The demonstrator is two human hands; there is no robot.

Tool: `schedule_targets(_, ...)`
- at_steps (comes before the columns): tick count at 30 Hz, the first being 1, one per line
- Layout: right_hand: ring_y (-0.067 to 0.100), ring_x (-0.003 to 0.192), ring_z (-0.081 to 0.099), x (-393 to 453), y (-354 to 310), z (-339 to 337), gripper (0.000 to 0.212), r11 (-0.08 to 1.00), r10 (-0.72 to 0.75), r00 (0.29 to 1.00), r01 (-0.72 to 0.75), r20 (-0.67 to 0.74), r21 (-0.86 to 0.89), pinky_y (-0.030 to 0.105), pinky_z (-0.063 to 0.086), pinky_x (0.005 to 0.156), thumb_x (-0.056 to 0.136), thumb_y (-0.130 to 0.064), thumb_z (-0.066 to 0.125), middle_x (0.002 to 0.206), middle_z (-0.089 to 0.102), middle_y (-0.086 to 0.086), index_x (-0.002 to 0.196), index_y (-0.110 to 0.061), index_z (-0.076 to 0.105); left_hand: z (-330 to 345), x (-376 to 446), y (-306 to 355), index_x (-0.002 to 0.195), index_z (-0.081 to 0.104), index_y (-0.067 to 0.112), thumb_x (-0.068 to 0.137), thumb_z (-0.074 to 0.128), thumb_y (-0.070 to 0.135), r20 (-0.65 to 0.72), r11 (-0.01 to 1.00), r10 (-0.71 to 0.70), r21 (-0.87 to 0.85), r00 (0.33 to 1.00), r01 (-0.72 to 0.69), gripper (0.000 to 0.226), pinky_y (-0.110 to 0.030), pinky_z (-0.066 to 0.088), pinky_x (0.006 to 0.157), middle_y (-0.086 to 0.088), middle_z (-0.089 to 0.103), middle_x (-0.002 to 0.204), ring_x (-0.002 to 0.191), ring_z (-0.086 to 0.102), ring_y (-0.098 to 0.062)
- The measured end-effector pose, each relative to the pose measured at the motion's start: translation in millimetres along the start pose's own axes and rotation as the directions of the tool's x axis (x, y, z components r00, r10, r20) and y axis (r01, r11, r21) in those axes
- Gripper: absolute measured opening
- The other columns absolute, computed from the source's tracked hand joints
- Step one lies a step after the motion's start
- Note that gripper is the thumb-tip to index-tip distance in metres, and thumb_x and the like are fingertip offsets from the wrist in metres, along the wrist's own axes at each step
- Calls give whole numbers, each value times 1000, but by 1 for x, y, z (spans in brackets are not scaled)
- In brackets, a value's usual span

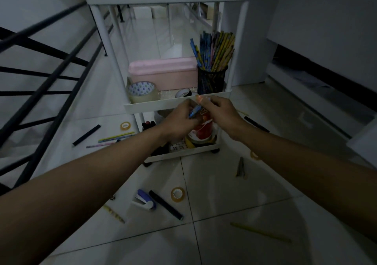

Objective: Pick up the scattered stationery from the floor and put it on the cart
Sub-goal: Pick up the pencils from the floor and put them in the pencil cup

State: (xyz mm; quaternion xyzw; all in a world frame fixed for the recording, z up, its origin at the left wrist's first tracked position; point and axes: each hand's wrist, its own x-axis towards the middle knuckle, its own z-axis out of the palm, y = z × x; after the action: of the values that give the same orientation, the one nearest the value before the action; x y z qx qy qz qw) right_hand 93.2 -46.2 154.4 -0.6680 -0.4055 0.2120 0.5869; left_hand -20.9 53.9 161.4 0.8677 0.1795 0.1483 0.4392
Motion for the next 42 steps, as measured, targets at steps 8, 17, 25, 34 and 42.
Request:
schedule_targets(8, 3, 59, 62, 6, -29, -1, 20, 996, -79, 996, 80, -31, 42, 17, 49, 56, 92, -26, 63, 60, 66, -8, 74, -17, 66, -6, 13, 11, 125, 42, 16, 80, 69, 26, -86, 989, 105, -100, 991, -114, 54, -26, 50, 81, 7, 58, 107, 101, 59, -13)
schedule_targets(17, 13, 65, 65, 30, -92, -30, 17, 986, -131, 990, 125, -50, -113, 31, 55, 62, 93, -27, 62, 67, 68, -2, 79, -20, 68, -32, 41, 63, 118, 52, 17, 78, 72, 14, -120, 963, 234, -104, 965, -247, 44, -29, 52, 87, 6, 65, 105, 97, 63, -7)
schedule_targets(25, 21, 67, 63, 38, -140, -41, 24, 890, -345, 905, 230, -250, -395, 40, 51, 65, 94, -25, 60, 71, 65, 6, 72, -14, 62, -34, 61, 84, 115, 59, 13, 80, 76, 20, -189, 967, 182, -145, 965, -210, 40, -38, 53, 89, -7, 67, 110, 102, 64, -22)
schedule_targets(34, 17, 65, 50, 34, -135, -53, 21, 741, -619, 697, 365, -363, -564, 18, 36, 56, 94, -20, 59, 73, 48, 0, 75, -11, 55, -40, 65, 37, 139, 33, 12, 69, 82, 27, -364, 957, 210, 267, 907, -114, 87, -40, 43, 100, -13, 27, 137, 122, 42, -36)
schedule_targets(42, 9, 62, 39, 52, -115, -44, 22, 725, -609, 705, 310, -363, -615, 9, 26, 54, 93, -15, 60, 73, 45, 0, 72, -12, 54, -30, 75, 41, 146, 20, 9, 75, 77, 24, -220, 981, 160, 145, 962, -130, 92, -42, 33, 111, -15, 15, 148, 140, 20, -38)
